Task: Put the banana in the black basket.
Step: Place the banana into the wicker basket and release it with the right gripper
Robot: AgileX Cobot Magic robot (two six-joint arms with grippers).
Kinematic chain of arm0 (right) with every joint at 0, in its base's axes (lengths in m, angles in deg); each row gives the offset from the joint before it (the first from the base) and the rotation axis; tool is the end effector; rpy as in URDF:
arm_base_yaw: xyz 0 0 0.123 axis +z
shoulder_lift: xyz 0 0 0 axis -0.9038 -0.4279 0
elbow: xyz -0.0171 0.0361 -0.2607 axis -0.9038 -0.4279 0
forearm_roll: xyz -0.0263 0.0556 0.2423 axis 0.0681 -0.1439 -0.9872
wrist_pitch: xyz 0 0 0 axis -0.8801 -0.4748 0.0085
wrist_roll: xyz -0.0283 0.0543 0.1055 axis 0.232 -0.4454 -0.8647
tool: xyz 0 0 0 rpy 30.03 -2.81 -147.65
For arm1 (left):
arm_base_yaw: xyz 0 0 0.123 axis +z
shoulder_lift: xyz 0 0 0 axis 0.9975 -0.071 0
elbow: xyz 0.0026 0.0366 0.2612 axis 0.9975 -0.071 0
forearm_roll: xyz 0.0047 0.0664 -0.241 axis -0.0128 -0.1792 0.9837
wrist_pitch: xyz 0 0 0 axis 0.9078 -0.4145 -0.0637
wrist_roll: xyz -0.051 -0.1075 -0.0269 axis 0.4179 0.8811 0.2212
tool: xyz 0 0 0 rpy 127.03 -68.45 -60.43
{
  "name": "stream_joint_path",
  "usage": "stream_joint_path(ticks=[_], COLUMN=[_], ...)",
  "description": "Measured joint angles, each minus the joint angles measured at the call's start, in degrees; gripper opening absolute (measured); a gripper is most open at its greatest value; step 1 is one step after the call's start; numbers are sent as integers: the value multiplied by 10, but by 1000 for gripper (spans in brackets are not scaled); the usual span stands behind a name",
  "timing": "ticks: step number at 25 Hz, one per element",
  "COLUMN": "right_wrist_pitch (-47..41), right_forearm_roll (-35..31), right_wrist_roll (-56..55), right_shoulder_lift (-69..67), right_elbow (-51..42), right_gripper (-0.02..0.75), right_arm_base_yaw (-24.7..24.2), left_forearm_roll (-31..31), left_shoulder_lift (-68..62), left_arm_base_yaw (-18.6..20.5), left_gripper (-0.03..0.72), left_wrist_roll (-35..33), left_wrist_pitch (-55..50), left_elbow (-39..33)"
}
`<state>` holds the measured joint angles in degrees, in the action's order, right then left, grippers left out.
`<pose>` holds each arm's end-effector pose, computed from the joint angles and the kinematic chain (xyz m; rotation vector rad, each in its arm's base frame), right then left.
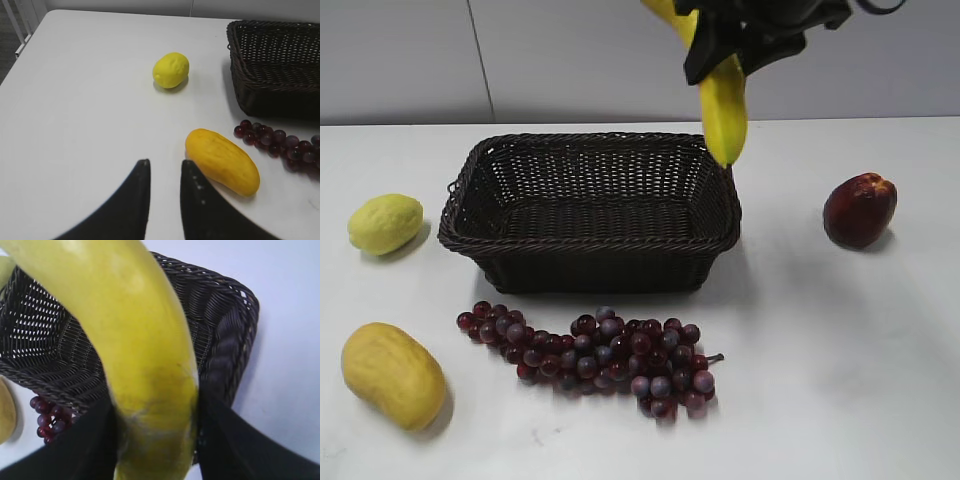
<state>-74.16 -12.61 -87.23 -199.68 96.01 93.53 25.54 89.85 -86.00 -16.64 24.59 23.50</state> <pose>0.3734 0.2359 0.2580 -0.4820 2.5733 0.5385 0.0406 -0.0090 0.2589 0.0586 2.0669 -0.0695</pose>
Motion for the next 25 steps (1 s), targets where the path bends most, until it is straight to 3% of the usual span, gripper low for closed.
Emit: stream_joint_path(ticks=[7, 15, 18, 23, 25], right_wrist_pitch=[104, 144, 147, 147, 138], right_forearm_roll=[2, 5, 4, 1, 1], right_wrist_roll=[129, 249, 260, 264, 265], right_shoulder_lift=[-76, -117, -128, -132, -132], right_elbow=[5, 5, 5, 8, 17], right_gripper=[344, 347, 398, 563, 586], right_arm_base_yaw=[18, 20, 20, 20, 20], left_forearm_roll=[0, 0, 0, 0, 0], left_shoulder_lift=[0, 0, 0, 0, 0], left_arm_base_yaw=[0, 0, 0, 0, 0], left_gripper=[202, 202, 202, 202, 202], left_wrist_roll=[0, 0, 0, 0, 0], left_wrist_pitch=[0, 0, 0, 0, 0], left_elbow=[0, 0, 0, 0, 0])
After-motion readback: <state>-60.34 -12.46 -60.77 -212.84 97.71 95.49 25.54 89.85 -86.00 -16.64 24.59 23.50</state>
